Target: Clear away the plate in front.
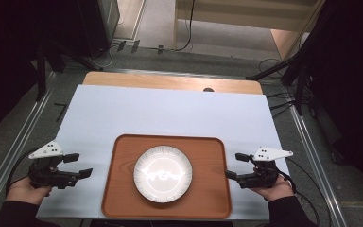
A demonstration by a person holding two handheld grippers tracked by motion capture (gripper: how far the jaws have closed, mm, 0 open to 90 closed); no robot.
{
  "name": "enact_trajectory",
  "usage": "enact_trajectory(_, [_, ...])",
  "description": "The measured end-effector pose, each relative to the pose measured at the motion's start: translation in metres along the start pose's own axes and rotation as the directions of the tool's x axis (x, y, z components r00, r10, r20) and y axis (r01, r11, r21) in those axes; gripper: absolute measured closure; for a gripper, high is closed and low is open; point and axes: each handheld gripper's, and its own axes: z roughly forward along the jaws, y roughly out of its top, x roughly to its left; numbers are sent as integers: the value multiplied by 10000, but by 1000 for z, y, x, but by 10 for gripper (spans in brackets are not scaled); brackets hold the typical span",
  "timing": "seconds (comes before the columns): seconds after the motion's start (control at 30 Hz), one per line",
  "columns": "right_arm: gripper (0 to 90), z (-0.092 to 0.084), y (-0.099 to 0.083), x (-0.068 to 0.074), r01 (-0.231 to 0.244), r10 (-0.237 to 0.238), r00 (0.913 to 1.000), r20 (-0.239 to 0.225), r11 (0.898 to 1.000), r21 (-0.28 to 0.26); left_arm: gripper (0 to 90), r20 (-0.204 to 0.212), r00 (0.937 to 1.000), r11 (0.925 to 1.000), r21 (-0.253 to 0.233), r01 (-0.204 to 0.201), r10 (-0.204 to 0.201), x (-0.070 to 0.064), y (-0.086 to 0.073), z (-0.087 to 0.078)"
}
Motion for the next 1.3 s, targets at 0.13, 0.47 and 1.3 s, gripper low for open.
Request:
enact_trajectory(0.13, [192,-1,0,0,-4,4,10000,46,10000,-23,213,70,10000,9996,-295,-28,30,5,-5,-3])
enact_trajectory(0.47, [192,-1,0,0,-21,22,10000,66,10000,-59,210,6,9996,9945,-1008,-273,275,12,-9,-10])
enact_trajectory(1.3, [192,-1,0,0,5,-5,10000,47,10000,0,206,204,9995,9928,-1176,-220,245,13,-11,-10])
